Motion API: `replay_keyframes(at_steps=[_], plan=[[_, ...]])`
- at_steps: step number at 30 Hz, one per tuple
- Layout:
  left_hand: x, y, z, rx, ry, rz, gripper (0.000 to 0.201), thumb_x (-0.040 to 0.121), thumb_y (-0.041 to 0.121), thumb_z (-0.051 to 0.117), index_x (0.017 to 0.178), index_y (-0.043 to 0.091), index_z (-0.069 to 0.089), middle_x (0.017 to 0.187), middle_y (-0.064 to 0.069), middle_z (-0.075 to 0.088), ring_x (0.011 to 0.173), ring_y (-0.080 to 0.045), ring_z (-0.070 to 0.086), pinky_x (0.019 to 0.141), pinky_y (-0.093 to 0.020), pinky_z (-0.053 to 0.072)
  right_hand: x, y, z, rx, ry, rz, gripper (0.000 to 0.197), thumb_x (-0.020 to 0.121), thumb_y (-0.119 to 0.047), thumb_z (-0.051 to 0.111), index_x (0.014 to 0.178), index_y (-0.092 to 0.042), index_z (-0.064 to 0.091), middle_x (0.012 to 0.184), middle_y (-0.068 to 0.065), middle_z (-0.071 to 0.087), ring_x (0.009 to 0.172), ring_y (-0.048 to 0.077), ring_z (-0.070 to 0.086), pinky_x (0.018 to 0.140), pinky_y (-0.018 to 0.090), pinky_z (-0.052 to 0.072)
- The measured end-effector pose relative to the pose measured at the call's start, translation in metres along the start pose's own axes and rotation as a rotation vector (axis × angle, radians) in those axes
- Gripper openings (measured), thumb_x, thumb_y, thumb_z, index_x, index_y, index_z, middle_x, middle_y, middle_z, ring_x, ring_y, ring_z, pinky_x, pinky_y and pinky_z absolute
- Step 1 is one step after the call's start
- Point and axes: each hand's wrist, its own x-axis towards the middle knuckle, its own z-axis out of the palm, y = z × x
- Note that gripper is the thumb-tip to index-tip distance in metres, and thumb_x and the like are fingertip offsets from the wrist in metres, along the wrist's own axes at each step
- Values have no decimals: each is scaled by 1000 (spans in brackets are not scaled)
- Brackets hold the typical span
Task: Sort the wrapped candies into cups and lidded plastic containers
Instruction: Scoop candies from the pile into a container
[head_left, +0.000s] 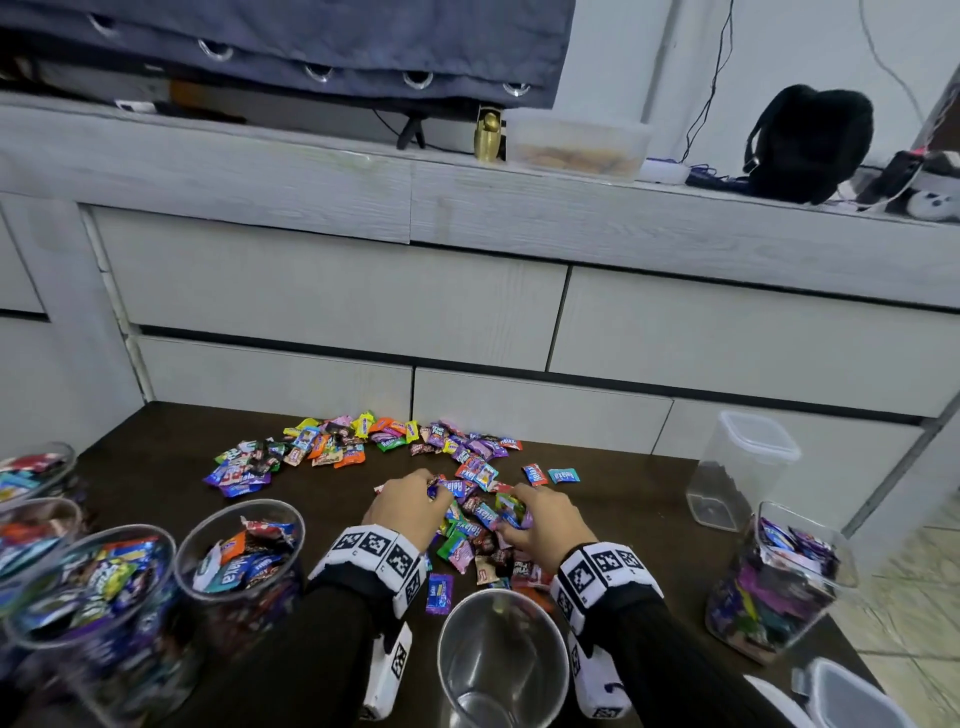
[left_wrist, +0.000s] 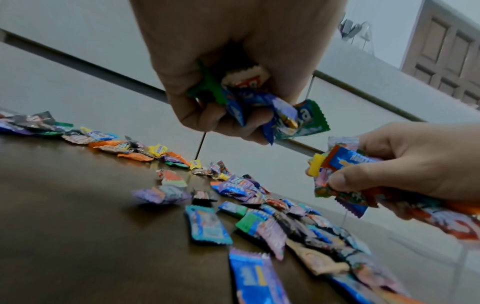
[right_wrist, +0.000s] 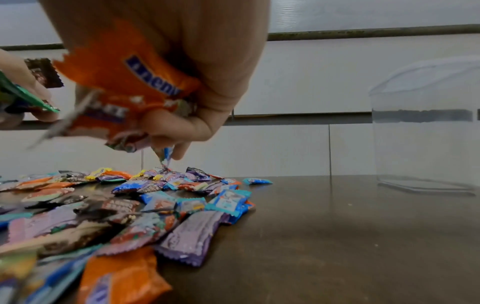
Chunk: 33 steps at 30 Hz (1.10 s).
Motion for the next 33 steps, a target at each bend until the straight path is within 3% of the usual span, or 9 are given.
replay_keyframes(at_steps=[5,9,14,16,18,22,26,30,33], plan=[[-18,6,-9,-87,-3,28,29,100,33,44,103,9,60,98,-15,67,91,-31,63,73,-36,47,-17,-1,-1,43,32,8,37,87,-31,60,123,-23,55,105,5,59,95,21,59,74,26,41],[-33,17,-25,-193,33,100,28,100,31,46,100,7,60,97,-14,68,82,-26,62,71,-35,46,-27,1,-9,97,93,21,43,86,-23,62,129,-21,55,114,9,61,94,21,58,79,26,43],[-67,49,-56,-325,149,312,19,100,30,47,102,15,59,91,-3,63,70,-21,58,70,-34,46,-40,0,-30,202,255,-10,23,86,-25,64,106,-14,63,75,-1,60,70,15,55,69,28,46],[-86,59,-62,-356,156,409,17,99,29,49,95,16,58,77,1,58,66,-21,55,63,-30,44,-44,-2,-40,240,316,-56,18,85,-27,65,97,-13,64,80,3,66,77,20,59,74,32,48],[-105,64,-61,-370,120,484,19,98,29,50,94,14,59,75,-3,60,65,-21,56,62,-30,44,-50,-5,-49,278,373,-101,17,85,-27,66,96,-15,66,86,3,69,81,18,60,74,27,45],[-131,61,-46,-331,45,591,19,98,26,51,97,9,59,82,-7,64,78,-23,60,74,-40,46,-62,-11,-59,343,440,-139,13,85,-30,67,89,-19,64,80,2,68,76,16,61,71,29,46],[-142,51,-33,-230,48,692,18,97,26,53,101,9,59,82,-1,60,76,-19,56,70,-35,43,-73,-15,-59,361,461,-191,11,85,-32,67,87,-21,63,77,-1,68,73,11,61,68,25,46],[-146,49,-31,-117,3,751,18,95,25,52,90,8,54,77,-3,56,70,-20,49,65,-36,38,-81,-18,-54,371,479,-215,13,85,-30,68,87,-18,64,78,0,67,73,12,61,68,26,46],[-146,51,-31,-19,-38,743,20,92,24,52,80,11,44,69,-2,48,66,-23,43,62,-38,33,-84,-20,-52,373,486,-232,9,85,-29,68,86,-21,62,75,-6,66,70,2,59,63,12,42]])
